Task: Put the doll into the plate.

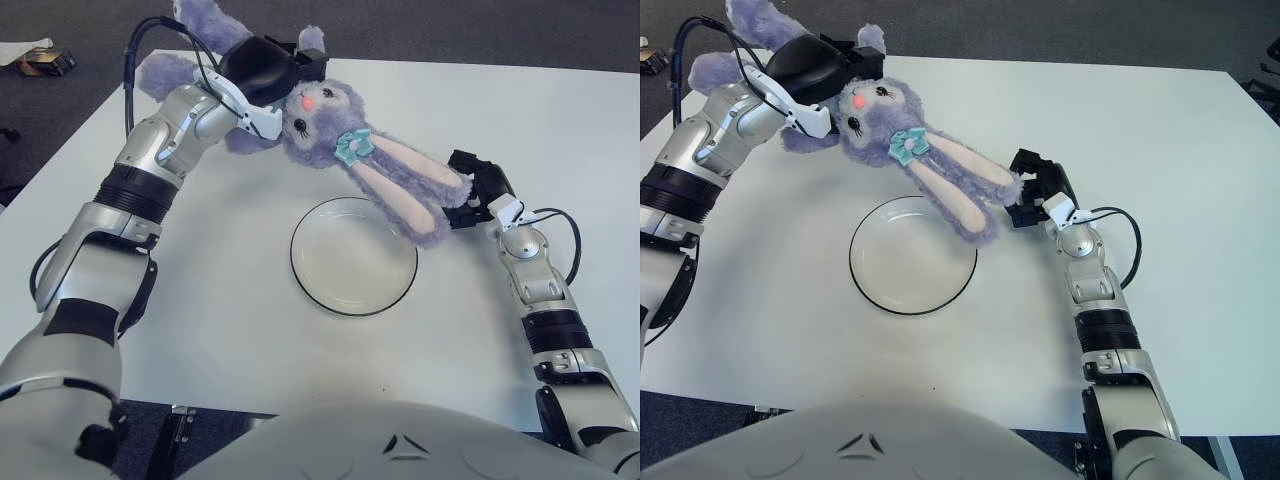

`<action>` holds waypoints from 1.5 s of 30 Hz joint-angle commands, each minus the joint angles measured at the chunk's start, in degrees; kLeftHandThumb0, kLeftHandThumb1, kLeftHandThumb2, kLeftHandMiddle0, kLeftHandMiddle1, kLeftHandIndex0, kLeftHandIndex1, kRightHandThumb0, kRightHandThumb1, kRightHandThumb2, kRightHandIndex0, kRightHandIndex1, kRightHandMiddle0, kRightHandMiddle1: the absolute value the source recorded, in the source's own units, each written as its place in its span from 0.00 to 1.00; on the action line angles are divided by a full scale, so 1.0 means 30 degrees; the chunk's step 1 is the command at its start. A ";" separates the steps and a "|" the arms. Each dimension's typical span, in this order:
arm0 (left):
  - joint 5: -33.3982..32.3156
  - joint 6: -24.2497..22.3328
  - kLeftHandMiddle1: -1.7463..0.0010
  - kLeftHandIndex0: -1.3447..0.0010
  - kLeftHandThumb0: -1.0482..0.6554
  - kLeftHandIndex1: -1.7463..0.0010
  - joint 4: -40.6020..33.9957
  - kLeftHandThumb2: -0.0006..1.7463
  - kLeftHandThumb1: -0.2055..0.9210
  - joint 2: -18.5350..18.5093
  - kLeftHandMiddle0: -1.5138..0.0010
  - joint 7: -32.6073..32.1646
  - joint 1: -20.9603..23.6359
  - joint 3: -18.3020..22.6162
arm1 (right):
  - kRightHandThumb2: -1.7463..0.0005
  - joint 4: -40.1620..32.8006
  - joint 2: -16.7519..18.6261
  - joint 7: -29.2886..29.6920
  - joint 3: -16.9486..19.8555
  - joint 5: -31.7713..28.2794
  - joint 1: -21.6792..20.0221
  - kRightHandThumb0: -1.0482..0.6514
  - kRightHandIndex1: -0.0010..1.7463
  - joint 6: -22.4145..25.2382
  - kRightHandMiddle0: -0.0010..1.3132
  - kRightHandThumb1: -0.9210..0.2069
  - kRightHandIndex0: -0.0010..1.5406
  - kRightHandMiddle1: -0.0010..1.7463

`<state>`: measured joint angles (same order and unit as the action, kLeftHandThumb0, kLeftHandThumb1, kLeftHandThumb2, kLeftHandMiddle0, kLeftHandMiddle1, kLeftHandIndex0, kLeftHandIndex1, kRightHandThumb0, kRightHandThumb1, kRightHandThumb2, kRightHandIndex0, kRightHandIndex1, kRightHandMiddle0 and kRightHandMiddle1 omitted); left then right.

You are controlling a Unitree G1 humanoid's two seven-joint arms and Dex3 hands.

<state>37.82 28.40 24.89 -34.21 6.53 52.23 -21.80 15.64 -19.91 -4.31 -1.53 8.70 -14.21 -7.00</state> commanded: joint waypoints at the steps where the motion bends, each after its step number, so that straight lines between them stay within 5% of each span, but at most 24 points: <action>1: -0.0916 0.0257 0.00 0.48 0.61 0.00 -0.0564 1.00 0.13 -0.0151 0.43 0.0758 -0.0371 0.0616 | 0.24 0.1232 -0.0044 -0.0414 -0.0404 0.0492 0.1088 0.33 1.00 0.0995 0.48 0.55 0.76 1.00; 17: -0.3539 0.1301 0.01 0.48 0.61 0.00 -0.1648 1.00 0.12 0.0218 0.41 0.3041 -0.1456 0.1218 | 0.23 0.1158 -0.0071 -0.0296 -0.0488 0.0644 0.1058 0.33 1.00 0.1004 0.48 0.55 0.77 1.00; 33: -0.5923 -0.4380 0.06 0.48 0.61 0.00 -0.7346 1.00 0.10 0.2256 0.38 0.6683 -0.4968 0.1360 | 0.23 0.0867 -0.0089 -0.0307 -0.0551 0.1007 0.1081 0.33 1.00 0.1153 0.48 0.56 0.79 1.00; 37: -0.5669 -0.6822 0.04 0.48 0.61 0.00 -1.0213 1.00 0.11 0.2775 0.39 0.7568 -0.6288 0.1021 | 0.23 0.0854 -0.0056 -0.0481 -0.0537 0.0864 0.1084 0.33 1.00 0.1263 0.48 0.56 0.79 1.00; 45: -0.5537 -0.8965 0.03 0.48 0.61 0.00 -1.2014 1.00 0.11 0.3271 0.40 0.8693 -0.6582 0.0865 | 0.23 0.0983 0.0003 -0.0529 -0.0585 0.0826 0.0994 0.33 1.00 0.1257 0.48 0.55 0.79 1.00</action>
<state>21.31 3.27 -9.19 -24.61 31.29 32.39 -19.35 15.57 -20.38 -4.29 -1.91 10.33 -14.53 -6.68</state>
